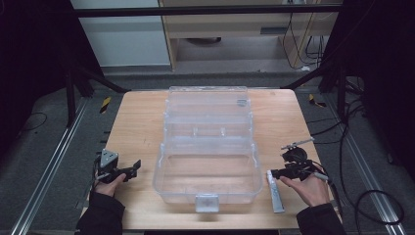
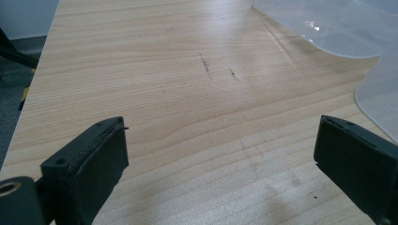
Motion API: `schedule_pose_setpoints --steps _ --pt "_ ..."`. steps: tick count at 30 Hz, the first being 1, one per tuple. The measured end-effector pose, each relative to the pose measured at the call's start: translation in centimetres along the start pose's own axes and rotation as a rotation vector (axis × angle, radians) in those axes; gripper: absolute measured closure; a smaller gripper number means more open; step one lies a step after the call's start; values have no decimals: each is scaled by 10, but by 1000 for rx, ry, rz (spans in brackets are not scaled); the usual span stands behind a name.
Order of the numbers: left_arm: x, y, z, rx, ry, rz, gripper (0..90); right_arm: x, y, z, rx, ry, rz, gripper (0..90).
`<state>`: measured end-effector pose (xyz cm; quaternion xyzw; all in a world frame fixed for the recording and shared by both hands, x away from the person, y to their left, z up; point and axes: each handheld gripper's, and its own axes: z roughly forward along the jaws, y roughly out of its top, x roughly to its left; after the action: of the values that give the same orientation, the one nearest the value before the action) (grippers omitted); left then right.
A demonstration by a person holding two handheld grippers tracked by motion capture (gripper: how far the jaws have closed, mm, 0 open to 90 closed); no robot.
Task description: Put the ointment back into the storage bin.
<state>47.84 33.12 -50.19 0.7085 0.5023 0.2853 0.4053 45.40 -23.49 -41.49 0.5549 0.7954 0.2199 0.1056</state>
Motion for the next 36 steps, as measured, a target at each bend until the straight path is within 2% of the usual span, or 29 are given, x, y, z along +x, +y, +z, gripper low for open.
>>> schedule_pose_setpoints --steps 12,13,18,25,36 --pt "0 0 0 1 -1 -2 27 7 0 11 75 8 -10 450" --pt "0 0 0 0 -2 -4 27 8 0 13 94 7 -10 453" --pt "0 0 0 0 -1 -2 27 9 -1 17 108 10 -11 477" --pt "0 0 0 0 -2 -5 27 7 -6 27 146 22 12 501" --pt "0 0 0 0 -3 -5 27 11 -6 39 185 16 2 568"
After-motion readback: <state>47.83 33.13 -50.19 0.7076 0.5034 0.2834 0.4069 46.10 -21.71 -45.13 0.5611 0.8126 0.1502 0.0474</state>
